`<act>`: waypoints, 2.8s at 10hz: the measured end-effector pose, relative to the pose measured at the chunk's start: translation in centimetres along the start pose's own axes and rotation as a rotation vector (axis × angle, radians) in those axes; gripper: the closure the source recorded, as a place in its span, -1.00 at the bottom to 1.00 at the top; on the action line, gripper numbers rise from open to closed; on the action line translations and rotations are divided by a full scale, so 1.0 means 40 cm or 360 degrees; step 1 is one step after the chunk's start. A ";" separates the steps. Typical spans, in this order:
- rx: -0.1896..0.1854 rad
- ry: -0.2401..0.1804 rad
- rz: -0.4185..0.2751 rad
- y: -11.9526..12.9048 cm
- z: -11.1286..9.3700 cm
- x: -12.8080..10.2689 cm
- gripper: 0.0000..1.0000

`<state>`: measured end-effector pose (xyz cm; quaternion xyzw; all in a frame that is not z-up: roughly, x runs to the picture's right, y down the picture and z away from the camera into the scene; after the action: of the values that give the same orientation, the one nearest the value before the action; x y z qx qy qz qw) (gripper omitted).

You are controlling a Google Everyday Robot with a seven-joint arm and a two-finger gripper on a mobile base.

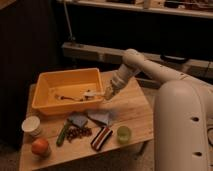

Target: Wipe tray with brush

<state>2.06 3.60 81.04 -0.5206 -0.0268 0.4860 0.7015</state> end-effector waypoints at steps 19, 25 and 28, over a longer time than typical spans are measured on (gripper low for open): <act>0.0000 0.0082 -0.0338 0.213 0.112 -0.150 1.00; 0.0033 0.0031 -0.0322 0.204 0.050 -0.133 1.00; -0.0005 0.0044 -0.0301 0.231 0.089 -0.225 1.00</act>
<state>-10.64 -0.41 79.88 -0.5235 -0.0669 0.4101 0.7438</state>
